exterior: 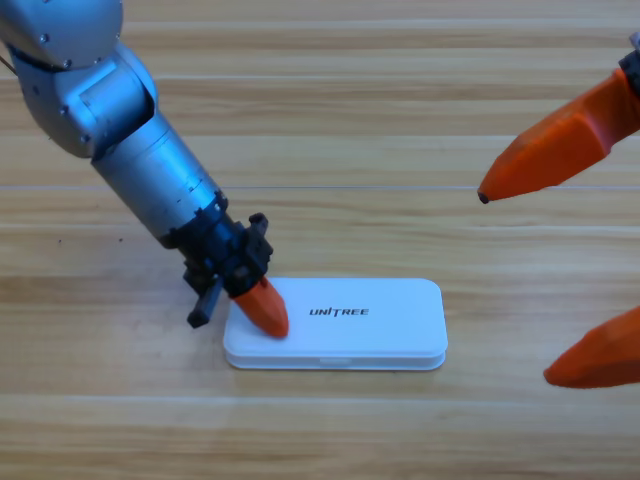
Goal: Clean up eraser and pencils
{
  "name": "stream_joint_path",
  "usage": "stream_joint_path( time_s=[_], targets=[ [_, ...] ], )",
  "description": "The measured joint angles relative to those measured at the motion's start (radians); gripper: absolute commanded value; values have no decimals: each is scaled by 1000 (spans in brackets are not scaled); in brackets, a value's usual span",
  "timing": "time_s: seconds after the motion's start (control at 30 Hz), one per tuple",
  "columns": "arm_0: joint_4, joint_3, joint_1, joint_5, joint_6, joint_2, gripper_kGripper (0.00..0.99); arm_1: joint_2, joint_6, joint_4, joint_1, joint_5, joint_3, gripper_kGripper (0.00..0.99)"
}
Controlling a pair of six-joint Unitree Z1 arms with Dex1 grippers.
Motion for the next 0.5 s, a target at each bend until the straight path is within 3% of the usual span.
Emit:
stream_joint_path(
  time_s=[0.23,0.4,0.5],
  targets=[
    [-81,6,-20,46,-18,-4,0,0,0,0,0,4,1,976],
    [-65,2,-25,50,-32,-14,0,0,0,0,0,4,1,976],
    [65,-18,-28,56,-33,-49,841,0,0,0,0,4,1,976]
  ],
)
